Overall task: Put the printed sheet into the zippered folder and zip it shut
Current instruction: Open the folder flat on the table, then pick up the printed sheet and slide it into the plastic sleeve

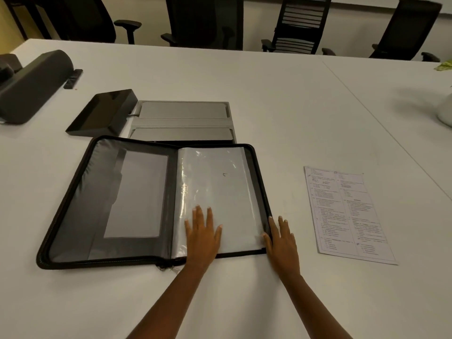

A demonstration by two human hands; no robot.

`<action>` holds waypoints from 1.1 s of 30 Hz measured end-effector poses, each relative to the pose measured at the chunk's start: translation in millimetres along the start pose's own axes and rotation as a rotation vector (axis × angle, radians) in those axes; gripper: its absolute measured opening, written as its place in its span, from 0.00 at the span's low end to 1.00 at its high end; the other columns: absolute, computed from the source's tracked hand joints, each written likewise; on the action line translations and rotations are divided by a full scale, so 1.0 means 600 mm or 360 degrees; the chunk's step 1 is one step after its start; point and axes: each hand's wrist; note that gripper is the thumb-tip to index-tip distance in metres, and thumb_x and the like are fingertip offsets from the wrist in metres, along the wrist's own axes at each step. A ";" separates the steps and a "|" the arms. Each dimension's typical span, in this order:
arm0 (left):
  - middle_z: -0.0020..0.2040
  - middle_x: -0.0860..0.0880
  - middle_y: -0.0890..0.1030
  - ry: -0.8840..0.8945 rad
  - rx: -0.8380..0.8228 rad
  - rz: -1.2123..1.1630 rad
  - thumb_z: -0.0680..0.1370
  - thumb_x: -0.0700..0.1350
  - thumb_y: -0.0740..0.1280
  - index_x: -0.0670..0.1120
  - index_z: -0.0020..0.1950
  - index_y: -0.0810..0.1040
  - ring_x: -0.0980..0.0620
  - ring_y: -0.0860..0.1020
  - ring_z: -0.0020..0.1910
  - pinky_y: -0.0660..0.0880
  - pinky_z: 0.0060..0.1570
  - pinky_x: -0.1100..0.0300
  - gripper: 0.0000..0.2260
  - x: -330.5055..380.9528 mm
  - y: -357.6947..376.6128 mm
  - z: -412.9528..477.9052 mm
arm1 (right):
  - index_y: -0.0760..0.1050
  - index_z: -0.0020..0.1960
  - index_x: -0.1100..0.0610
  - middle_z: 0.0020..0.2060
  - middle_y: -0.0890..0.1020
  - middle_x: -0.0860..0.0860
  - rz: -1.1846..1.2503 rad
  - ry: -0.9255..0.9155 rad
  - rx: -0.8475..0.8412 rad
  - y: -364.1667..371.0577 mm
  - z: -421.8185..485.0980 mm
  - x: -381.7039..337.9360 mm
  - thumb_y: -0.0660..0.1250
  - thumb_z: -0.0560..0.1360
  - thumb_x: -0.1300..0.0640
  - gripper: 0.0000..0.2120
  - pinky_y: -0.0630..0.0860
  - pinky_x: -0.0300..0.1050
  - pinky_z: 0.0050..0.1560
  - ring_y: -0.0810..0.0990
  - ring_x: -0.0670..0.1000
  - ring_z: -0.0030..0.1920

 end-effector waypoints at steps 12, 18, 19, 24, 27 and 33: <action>0.77 0.44 0.53 0.0640 -0.0225 -0.0382 0.82 0.42 0.49 0.43 0.75 0.51 0.48 0.47 0.77 0.44 0.75 0.56 0.21 0.243 0.055 -0.029 | 0.60 0.69 0.61 0.71 0.62 0.61 -0.0022 0.0303 0.0221 -0.085 0.007 0.144 0.54 0.79 0.59 0.20 0.57 0.55 0.72 0.57 0.59 0.72; 0.75 0.45 0.60 0.0440 -0.0555 -0.0703 0.81 0.43 0.52 0.43 0.75 0.54 0.49 0.60 0.74 0.58 0.72 0.57 0.21 0.337 0.074 -0.019 | 0.56 0.71 0.59 0.73 0.59 0.59 -0.0142 0.0277 0.0124 -0.107 0.020 0.203 0.51 0.79 0.58 0.21 0.51 0.54 0.73 0.53 0.57 0.74; 0.74 0.44 0.61 0.0367 -0.0602 -0.0763 0.81 0.44 0.53 0.44 0.75 0.54 0.47 0.61 0.73 0.61 0.71 0.55 0.22 0.353 0.075 -0.016 | 0.56 0.71 0.59 0.73 0.58 0.59 -0.0130 0.0280 0.0107 -0.110 0.021 0.210 0.51 0.79 0.57 0.21 0.51 0.54 0.73 0.53 0.57 0.74; 0.71 0.43 0.67 0.0002 -0.0698 -0.1158 0.80 0.44 0.56 0.43 0.72 0.60 0.45 0.68 0.69 0.68 0.66 0.56 0.20 0.419 0.077 0.002 | 0.57 0.71 0.59 0.73 0.58 0.60 -0.0128 0.0250 0.0010 -0.119 0.025 0.236 0.52 0.79 0.57 0.21 0.55 0.53 0.72 0.56 0.58 0.73; 0.70 0.42 0.69 -0.0289 -0.0713 -0.1455 0.80 0.42 0.56 0.40 0.70 0.63 0.44 0.71 0.66 0.71 0.64 0.55 0.19 0.441 0.076 0.014 | 0.59 0.70 0.59 0.72 0.61 0.59 -0.0092 0.0223 0.0023 -0.125 0.028 0.244 0.53 0.79 0.58 0.20 0.57 0.52 0.72 0.60 0.58 0.72; 0.58 0.36 0.79 -0.0627 -0.0656 -0.1607 0.80 0.41 0.55 0.35 0.57 0.74 0.42 0.79 0.48 0.76 0.37 0.58 0.13 0.454 0.089 0.035 | 0.65 0.67 0.61 0.64 0.74 0.59 0.0189 0.0268 0.0204 -0.142 0.038 0.249 0.56 0.77 0.63 0.18 0.69 0.52 0.65 0.73 0.58 0.63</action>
Point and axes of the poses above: each hand's wrist, its own z-axis towards the middle knuckle, its own y-axis out of the palm, x = y × z
